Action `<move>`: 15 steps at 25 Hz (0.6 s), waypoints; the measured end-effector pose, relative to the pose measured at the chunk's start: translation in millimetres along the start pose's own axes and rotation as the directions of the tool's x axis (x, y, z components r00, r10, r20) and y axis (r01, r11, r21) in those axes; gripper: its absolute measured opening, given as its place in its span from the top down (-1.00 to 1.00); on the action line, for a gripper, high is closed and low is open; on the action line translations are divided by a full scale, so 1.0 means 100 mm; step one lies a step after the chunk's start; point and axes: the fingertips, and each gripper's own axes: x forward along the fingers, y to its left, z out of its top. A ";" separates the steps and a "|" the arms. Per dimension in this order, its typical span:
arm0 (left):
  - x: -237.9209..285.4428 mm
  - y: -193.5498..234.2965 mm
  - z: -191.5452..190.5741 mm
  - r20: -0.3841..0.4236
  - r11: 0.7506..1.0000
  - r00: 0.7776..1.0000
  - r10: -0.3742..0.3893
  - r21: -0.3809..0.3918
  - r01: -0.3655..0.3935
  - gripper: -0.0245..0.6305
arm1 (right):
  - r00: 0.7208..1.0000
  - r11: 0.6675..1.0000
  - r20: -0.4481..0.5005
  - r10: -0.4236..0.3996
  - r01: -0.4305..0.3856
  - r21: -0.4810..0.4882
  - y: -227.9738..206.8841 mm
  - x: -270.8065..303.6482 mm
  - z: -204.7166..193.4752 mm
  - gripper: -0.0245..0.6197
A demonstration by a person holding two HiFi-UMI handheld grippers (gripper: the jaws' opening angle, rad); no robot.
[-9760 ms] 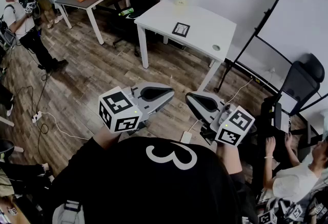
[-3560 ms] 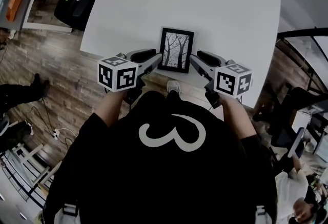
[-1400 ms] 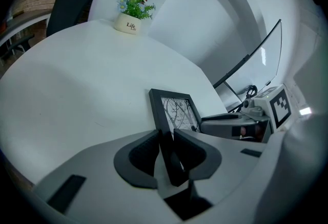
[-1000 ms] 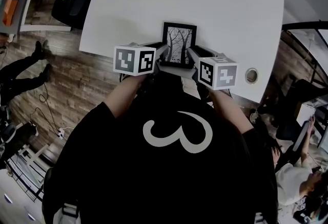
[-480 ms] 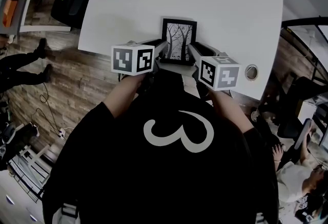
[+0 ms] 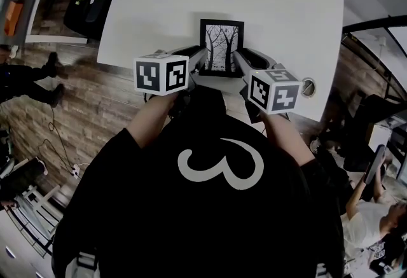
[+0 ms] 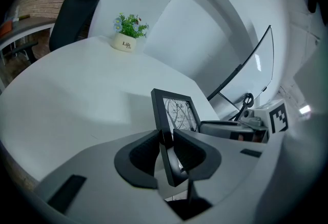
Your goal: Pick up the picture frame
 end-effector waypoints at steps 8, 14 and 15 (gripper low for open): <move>-0.28 -0.30 0.26 0.100 0.998 0.995 -0.028 0.059 0.023 0.64 | 0.996 0.998 0.091 0.022 -0.017 -0.055 0.13 -0.30 0.32 0.61; -0.56 -0.48 0.46 0.179 0.996 0.983 -0.048 0.077 0.034 0.64 | 0.988 0.992 0.152 0.039 -0.020 -0.125 0.32 -0.54 0.61 0.61; -0.61 -0.52 0.50 0.193 0.996 0.980 -0.051 0.084 0.035 0.64 | 0.986 0.991 0.164 0.042 -0.019 -0.135 0.35 -0.59 0.66 0.61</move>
